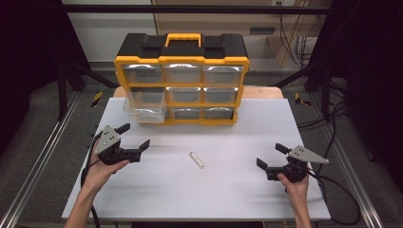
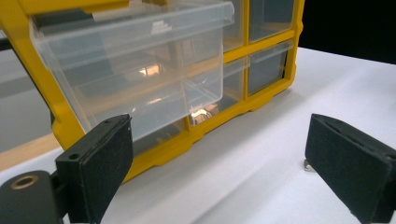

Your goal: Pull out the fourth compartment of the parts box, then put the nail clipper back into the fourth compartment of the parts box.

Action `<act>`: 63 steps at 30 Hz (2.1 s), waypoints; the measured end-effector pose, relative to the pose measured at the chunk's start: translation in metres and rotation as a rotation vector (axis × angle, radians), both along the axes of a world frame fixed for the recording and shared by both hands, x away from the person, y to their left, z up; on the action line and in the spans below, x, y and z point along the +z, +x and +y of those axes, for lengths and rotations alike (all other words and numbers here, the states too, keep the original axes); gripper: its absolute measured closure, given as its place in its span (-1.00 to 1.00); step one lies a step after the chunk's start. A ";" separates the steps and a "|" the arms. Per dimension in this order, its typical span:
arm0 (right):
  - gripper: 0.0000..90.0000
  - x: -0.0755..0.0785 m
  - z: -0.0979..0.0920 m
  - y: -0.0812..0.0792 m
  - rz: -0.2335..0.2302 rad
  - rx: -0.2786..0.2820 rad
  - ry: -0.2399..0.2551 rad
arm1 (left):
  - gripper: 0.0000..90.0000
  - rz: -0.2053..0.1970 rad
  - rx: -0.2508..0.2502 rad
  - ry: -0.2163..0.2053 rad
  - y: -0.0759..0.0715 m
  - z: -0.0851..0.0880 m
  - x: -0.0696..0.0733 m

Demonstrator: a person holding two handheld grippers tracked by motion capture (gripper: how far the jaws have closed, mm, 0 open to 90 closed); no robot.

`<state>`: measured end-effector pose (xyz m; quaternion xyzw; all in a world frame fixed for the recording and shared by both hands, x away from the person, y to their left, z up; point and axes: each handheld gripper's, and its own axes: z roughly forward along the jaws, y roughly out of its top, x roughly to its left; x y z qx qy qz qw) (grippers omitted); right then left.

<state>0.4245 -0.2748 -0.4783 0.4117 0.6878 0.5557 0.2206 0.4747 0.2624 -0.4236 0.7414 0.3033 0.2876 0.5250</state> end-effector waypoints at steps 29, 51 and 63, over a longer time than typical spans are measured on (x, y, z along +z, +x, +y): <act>-0.99 0.019 0.037 0.005 0.045 0.012 -0.059 | -0.94 0.057 -0.054 -0.049 -0.004 0.013 -0.032; -0.99 0.036 0.089 0.015 0.053 0.077 -0.117 | -0.95 0.075 -0.071 -0.057 -0.006 0.020 -0.038; -0.99 0.037 0.114 0.025 0.095 0.108 -0.144 | -0.95 0.081 -0.072 -0.064 -0.007 0.021 -0.041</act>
